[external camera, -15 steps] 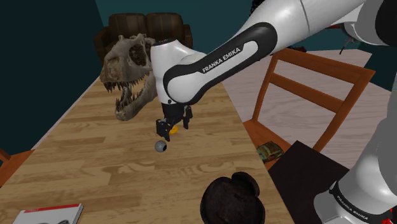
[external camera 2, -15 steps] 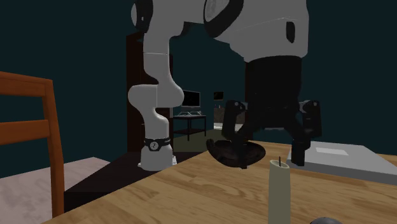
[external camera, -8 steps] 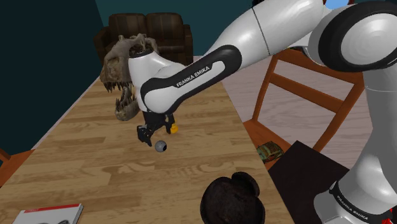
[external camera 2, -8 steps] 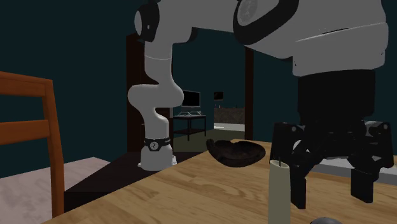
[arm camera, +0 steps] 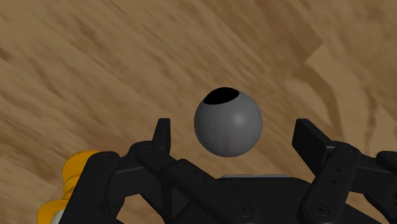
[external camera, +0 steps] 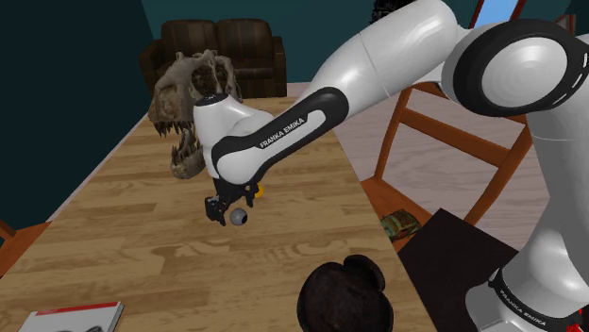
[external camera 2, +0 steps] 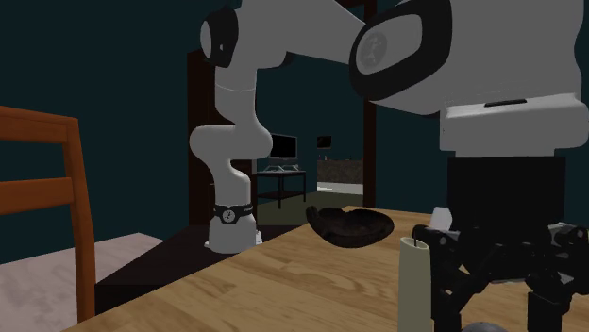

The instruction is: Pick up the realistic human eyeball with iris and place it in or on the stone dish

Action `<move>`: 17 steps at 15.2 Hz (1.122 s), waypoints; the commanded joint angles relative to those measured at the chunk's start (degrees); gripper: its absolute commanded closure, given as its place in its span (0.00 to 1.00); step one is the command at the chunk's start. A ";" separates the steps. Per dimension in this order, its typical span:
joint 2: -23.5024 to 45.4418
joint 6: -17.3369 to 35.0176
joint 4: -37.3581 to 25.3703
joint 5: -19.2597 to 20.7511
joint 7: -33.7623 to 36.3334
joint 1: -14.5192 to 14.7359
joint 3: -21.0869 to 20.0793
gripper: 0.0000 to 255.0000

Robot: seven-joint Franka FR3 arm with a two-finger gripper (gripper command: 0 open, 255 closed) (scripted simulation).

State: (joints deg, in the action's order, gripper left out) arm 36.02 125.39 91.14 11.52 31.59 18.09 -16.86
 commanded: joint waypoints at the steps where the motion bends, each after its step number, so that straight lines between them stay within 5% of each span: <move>1: 0.13 0.22 0.06 0.05 0.07 0.05 0.02 0.00; 6: 0.13 0.21 0.06 0.05 0.06 0.05 0.02 0.00; 7: 0.13 0.21 0.06 0.05 0.06 0.05 0.02 1.00; 17: -0.29 -0.32 -0.07 -0.08 -0.01 -0.01 -0.07 1.00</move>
State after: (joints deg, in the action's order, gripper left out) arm 36.01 125.34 91.09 11.52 31.62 18.13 -16.87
